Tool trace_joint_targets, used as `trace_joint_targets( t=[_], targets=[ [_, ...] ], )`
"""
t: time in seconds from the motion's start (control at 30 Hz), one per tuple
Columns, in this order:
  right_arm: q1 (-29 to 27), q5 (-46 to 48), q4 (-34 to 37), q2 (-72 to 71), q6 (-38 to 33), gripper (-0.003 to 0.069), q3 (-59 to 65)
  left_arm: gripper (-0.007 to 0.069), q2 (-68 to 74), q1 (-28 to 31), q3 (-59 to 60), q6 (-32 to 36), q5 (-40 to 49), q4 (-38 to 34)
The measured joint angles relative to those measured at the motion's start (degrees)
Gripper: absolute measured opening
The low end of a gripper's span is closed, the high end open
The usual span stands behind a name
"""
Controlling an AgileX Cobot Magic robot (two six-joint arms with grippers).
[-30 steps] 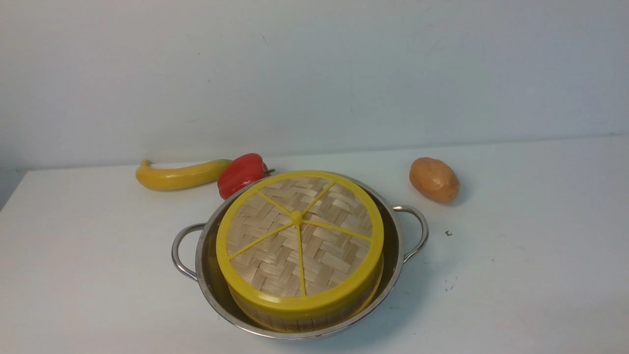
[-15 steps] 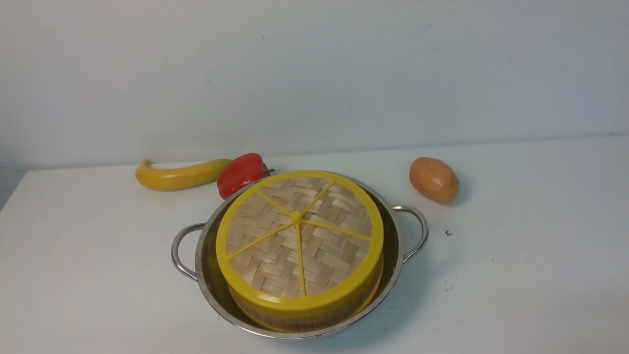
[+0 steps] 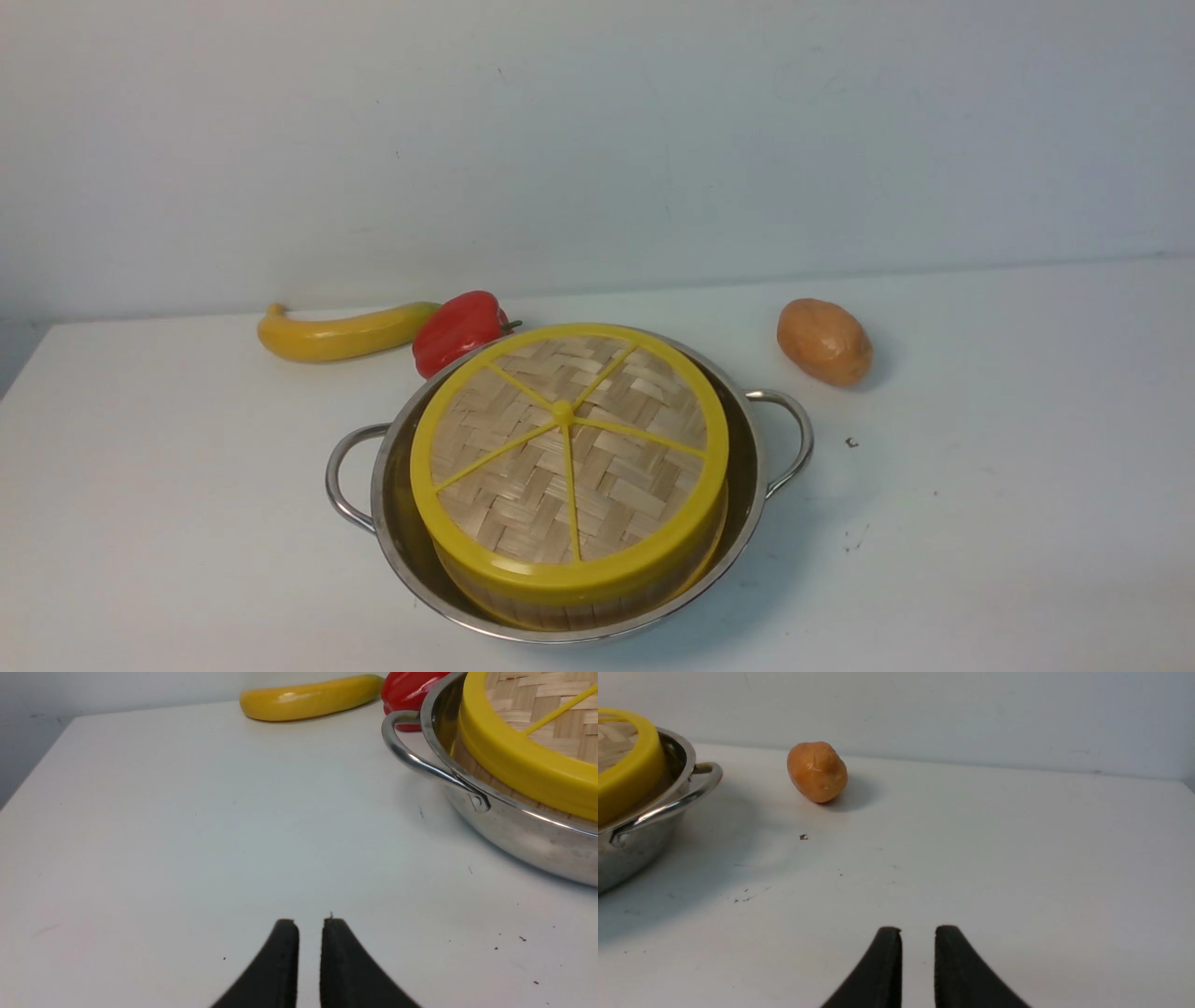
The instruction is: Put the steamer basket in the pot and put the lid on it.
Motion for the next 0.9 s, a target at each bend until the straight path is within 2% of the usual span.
trace_joint_targets(
  t=[0.9],
  targets=[
    [0.0,0.0,-0.4,0.0,1.7,0.0124,0.0,0.0092,0.0,0.0,0.0,0.1,0.0,0.0]
  ],
)
